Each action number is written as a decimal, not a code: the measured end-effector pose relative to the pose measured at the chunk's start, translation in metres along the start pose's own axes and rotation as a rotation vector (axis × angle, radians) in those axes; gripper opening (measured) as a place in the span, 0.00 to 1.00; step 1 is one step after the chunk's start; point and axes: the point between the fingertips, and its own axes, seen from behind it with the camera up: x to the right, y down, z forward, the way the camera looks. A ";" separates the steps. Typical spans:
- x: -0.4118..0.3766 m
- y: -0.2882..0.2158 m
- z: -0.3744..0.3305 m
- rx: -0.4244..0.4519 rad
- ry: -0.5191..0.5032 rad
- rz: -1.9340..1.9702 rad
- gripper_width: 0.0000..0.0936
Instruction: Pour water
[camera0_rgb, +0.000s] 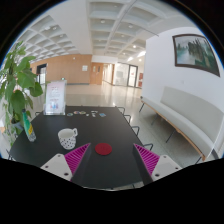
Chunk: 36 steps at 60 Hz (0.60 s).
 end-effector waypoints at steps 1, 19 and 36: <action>0.000 0.000 0.000 -0.001 -0.001 -0.001 0.92; -0.026 0.044 -0.007 -0.044 -0.043 -0.037 0.92; -0.201 0.059 -0.035 -0.006 -0.255 -0.098 0.92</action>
